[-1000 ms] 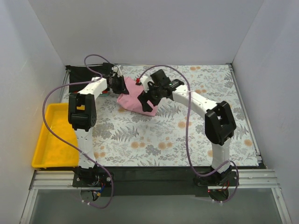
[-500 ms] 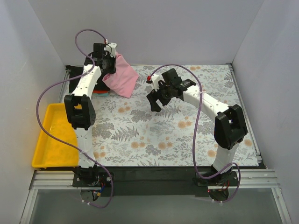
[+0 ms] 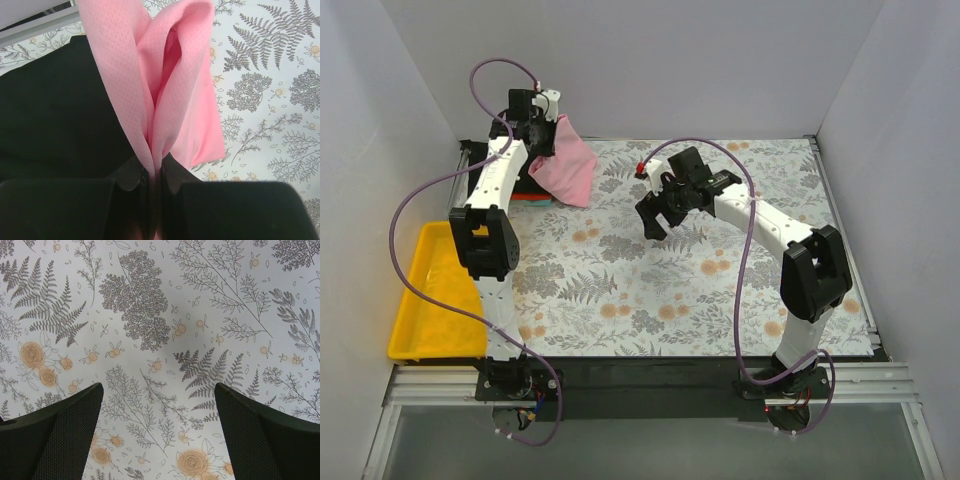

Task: Fold and stack the t-shirts
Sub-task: Neatly place the folded tshirt to the corner

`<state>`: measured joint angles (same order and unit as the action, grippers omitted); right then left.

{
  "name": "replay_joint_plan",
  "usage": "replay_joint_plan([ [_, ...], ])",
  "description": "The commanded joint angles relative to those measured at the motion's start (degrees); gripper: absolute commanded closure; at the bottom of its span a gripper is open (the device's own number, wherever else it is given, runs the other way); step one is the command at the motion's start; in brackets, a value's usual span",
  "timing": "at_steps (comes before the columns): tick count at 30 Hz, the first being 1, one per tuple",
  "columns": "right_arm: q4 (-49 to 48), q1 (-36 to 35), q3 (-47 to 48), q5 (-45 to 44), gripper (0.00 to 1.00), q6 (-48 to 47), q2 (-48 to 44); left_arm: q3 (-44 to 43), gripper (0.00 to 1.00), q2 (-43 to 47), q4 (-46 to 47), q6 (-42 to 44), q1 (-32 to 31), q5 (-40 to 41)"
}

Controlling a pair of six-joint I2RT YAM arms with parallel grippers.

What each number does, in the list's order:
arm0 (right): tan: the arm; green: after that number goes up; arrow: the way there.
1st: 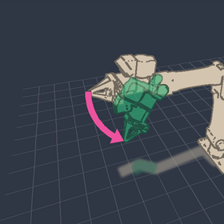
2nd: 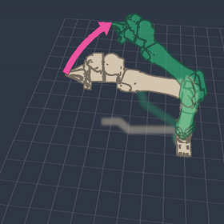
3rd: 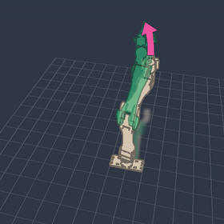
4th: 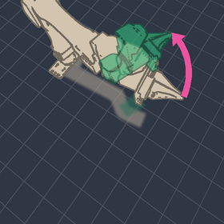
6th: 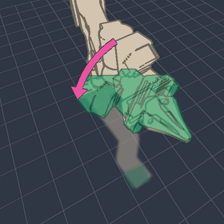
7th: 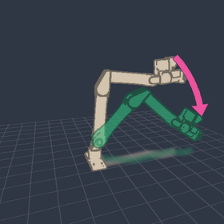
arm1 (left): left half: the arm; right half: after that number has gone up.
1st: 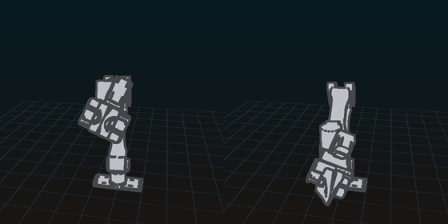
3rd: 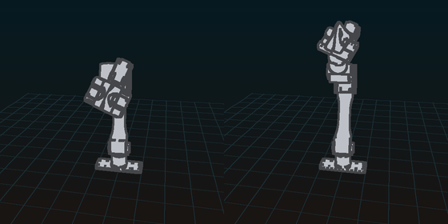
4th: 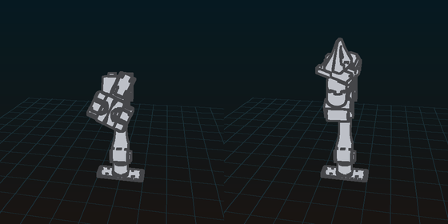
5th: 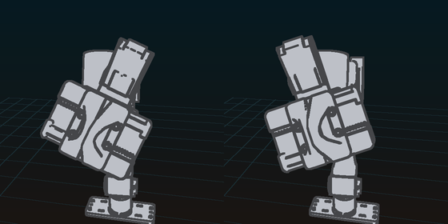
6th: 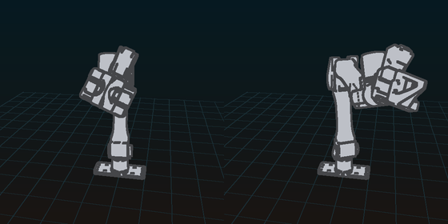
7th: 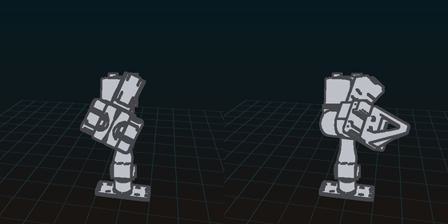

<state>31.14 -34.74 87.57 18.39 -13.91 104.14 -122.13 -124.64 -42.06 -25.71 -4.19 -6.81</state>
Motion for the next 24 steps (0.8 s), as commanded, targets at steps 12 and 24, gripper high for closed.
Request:
replay_joint_plan([
  [12,0.2,0.1,-0.4,0.0,0.02,-0.6,-3.7,-2.6,1.00,10.9,-4.0,0.0,2.0,-2.9],
  [24,0.3,0.1,0.4,0.4,0.02,-0.6,-2.5,-5.8,1.00,11.6,-5.5,0.3,4.1,-2.8],
])
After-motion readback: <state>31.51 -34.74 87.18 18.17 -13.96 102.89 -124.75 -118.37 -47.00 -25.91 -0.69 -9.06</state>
